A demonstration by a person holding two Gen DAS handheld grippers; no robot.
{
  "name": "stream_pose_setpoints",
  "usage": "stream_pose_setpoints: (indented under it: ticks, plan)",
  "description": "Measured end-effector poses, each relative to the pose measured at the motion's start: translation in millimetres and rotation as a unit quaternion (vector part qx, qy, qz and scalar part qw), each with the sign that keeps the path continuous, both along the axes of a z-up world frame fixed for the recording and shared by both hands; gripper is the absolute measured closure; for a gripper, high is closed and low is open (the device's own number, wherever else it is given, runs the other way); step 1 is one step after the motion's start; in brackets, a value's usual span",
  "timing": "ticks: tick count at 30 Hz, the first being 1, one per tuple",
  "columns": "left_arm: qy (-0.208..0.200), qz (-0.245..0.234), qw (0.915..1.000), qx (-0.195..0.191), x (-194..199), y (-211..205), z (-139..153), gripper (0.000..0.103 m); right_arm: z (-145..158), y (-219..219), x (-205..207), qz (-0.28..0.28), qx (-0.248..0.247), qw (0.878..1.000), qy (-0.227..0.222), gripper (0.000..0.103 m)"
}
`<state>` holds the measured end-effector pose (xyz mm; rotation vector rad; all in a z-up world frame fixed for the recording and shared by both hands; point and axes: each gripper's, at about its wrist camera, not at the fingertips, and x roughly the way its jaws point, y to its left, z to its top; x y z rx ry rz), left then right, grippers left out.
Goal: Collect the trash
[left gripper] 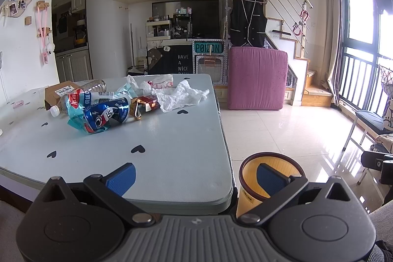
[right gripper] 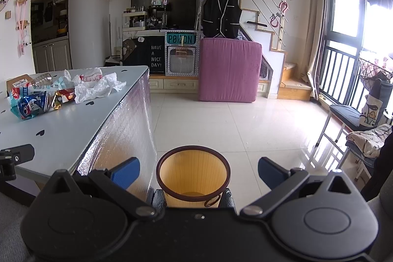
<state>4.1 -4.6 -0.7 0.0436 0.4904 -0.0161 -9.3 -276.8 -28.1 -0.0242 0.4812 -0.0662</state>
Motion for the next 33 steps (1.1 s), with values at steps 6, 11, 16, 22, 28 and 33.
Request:
stream_pose_setpoints:
  ticks: [6,11,16,22,28,33]
  plan:
    - [0.001,0.0,1.0,0.0,-4,2,1,0.0,-1,1,-2,0.0,0.0,1.0,0.001,0.0]
    - [0.002,0.0,1.0,0.0,-4,2,1,0.0,-2,2,0,0.0,0.0,1.0,0.001,0.0]
    - [0.002,0.0,1.0,-0.001,-3,2,1,0.0,-4,2,1,-0.001,0.0,1.0,0.002,0.0]
    - [0.002,0.0,1.0,-0.001,-3,3,1,0.0,-5,3,1,0.0,0.0,1.0,0.002,0.0]
    - [0.003,-0.001,1.0,-0.001,-6,-1,-2,0.0,-13,8,-4,-0.002,0.0,1.0,0.005,0.0]
    - [0.004,-0.001,1.0,-0.001,-9,-2,-6,0.0,-13,7,-4,-0.002,0.0,1.0,0.006,0.0]
